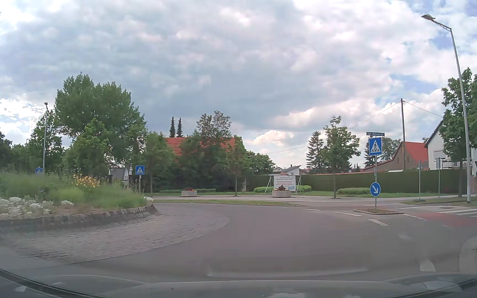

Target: Follow the waypoints while adhering to traffic rules and regulations

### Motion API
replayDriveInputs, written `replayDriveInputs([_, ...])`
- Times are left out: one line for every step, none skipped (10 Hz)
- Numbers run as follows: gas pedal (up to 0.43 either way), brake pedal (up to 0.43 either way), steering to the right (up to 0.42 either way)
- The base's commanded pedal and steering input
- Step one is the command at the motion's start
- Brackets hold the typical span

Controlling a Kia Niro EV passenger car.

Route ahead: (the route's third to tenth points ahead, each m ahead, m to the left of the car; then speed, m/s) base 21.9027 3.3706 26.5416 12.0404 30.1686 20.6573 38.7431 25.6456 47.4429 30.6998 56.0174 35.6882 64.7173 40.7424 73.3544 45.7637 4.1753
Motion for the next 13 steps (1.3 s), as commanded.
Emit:
replayDriveInputs([0.087, 0.018, 0.247])
replayDriveInputs([0.098, 0.018, 0.236])
replayDriveInputs([0.11, 0.018, 0.221])
replayDriveInputs([0.11, 0.018, 0.201])
replayDriveInputs([0.11, 0.018, 0.172])
replayDriveInputs([0.11, 0.018, 0.139])
replayDriveInputs([0.11, 0.018, 0.105])
replayDriveInputs([0.11, 0.018, 0.072])
replayDriveInputs([0.11, 0.018, 0.05])
replayDriveInputs([0.098, 0.018, 0.036])
replayDriveInputs([0.087, 0.018, 0.03])
replayDriveInputs([0.079, 0.018, 0.026])
replayDriveInputs([0.079, 0.018, 0.018])
